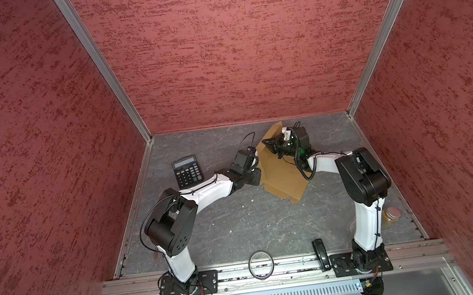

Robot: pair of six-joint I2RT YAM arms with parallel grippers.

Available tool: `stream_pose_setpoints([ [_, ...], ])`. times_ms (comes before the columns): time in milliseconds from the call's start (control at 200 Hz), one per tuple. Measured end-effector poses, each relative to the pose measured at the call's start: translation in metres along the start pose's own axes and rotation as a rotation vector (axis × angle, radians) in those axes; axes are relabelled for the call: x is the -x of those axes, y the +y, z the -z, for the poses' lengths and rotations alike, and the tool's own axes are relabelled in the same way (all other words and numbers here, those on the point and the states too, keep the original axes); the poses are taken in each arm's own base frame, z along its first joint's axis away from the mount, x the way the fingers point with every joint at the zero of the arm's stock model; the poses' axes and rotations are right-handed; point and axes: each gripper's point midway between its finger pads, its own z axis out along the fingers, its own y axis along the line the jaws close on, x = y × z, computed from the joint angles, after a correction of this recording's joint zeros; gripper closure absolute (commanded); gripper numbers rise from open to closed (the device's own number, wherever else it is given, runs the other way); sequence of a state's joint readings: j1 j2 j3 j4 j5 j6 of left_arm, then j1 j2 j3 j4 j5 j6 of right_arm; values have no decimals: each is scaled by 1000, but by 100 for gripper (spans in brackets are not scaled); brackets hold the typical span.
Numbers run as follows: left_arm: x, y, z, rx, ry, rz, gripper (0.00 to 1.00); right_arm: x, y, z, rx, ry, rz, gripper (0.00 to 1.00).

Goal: Fold the paper box

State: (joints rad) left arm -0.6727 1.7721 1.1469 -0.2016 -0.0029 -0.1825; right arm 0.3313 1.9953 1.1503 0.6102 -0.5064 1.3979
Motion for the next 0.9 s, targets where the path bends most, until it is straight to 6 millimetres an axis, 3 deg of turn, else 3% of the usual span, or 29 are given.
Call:
stream_pose_setpoints([
  [266,8,-10,-14,22,7,28,71,4,-2,0,-7,-26,-2,98],
  [611,7,-9,-22,74,25,68,57,7,-2,4,-5,-56,1,98],
  [902,6,2,-22,141,17,86,56,4,0,9,28,-60,5,98],
])
